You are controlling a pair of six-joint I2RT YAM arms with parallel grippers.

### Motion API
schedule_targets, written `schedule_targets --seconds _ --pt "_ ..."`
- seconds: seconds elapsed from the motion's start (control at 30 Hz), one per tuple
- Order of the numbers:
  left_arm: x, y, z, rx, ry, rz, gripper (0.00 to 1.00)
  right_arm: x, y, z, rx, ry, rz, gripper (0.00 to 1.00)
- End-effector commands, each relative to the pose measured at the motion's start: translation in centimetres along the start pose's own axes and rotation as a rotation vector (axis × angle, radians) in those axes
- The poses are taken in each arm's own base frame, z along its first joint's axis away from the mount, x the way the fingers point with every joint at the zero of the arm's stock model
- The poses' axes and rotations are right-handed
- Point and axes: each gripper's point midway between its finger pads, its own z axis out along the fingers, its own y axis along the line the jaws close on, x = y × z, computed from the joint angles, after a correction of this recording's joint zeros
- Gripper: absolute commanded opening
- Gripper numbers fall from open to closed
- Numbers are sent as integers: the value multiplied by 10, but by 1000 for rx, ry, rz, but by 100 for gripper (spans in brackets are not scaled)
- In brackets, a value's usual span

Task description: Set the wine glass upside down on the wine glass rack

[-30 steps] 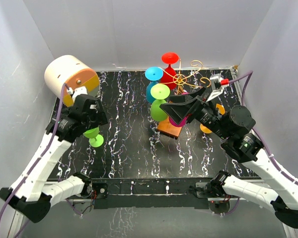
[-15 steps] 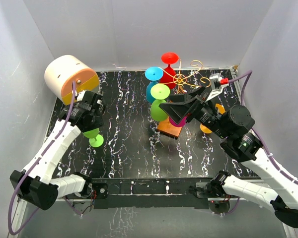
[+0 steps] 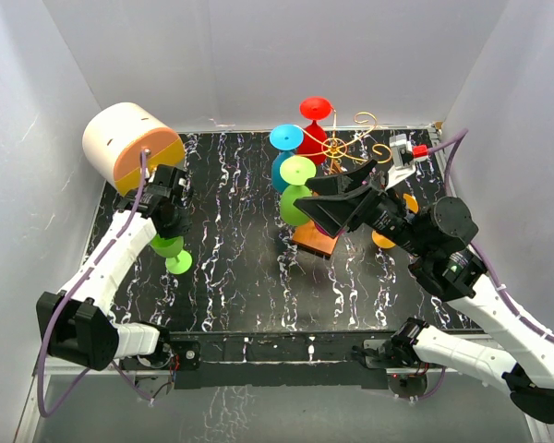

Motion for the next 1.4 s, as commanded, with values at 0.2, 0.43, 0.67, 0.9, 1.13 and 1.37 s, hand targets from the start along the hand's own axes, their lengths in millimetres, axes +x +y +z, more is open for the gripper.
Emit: schedule_targets --seconds 0.2,0.43,0.67,0.9,1.13,1.37 --pt "-14 2 -21 35 -56 53 0 -12 9 6 -33 -58 49 88" --pt "-32 0 -57 87 -115 61 0 -7 5 13 -29 -45 85 88" --pt "-72 -20 -126 282 -294 36 0 -3 -8 22 21 -49 139 86" --pt "-124 -38 -220 533 -638 24 0 -8 -11 36 32 -80 209 83" --pt "-159 -42 -300 707 -837 -112 0 -18 -6 57 -6 -103 280 81" --pt "-169 -64 -375 1032 -1004 -142 0 -30 7 75 -108 -170 333 77"
